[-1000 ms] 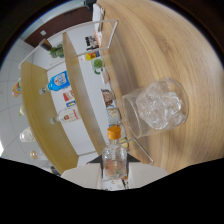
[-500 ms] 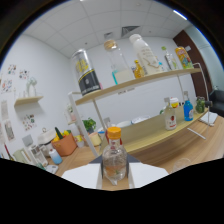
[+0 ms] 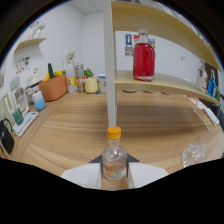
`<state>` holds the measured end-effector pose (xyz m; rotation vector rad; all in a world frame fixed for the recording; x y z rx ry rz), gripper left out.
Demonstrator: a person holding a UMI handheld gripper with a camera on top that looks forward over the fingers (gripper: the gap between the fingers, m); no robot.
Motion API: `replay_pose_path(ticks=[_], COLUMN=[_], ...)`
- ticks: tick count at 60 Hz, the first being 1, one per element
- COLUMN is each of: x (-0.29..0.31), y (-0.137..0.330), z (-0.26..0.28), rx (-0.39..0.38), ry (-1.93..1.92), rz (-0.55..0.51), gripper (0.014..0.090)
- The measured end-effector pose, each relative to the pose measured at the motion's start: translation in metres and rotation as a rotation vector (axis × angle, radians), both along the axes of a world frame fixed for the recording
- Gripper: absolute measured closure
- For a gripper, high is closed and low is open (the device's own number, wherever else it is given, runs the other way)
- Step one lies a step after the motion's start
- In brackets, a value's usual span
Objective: Make me a cup of Mount Fuji.
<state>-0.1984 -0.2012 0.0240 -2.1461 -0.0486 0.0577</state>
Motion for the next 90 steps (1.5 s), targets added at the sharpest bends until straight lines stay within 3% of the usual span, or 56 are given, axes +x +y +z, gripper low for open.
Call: replay_pose_path(ticks=[7,28,34,40,43,44,47,64,80,90], x=[-0.003,-0.002,-0.002,-0.001,-0.004,-0.004,-0.004,0.041,0.156,0.227], y=[-0.002,-0.014,-0.019,-0.023,-0.026,-0.027,-0.031,-0.072,-0.114,-0.101], z=[-0.014,-0.016,-0.017,-0.018,-0.014,-0.011,0.004,0.111,0.117,0.132], rx=[-0.048,-0.058,-0.067,-0.083,-0.086,-0.082,-0.061,0.124,0.132,0.154], ry=[-0.003,0.017,0.025,0.032,0.048,0.054,0.067,0.058,0.028,0.007], rz=[0.001,0.022,0.025,0.033,0.049,0.056,0.065,0.109,0.006,-0.059], gripper=[0.0695,0.0679,0.0643,0.052,0.0387,0.0275,0.0183,0.0184,0.0186,0.0193])
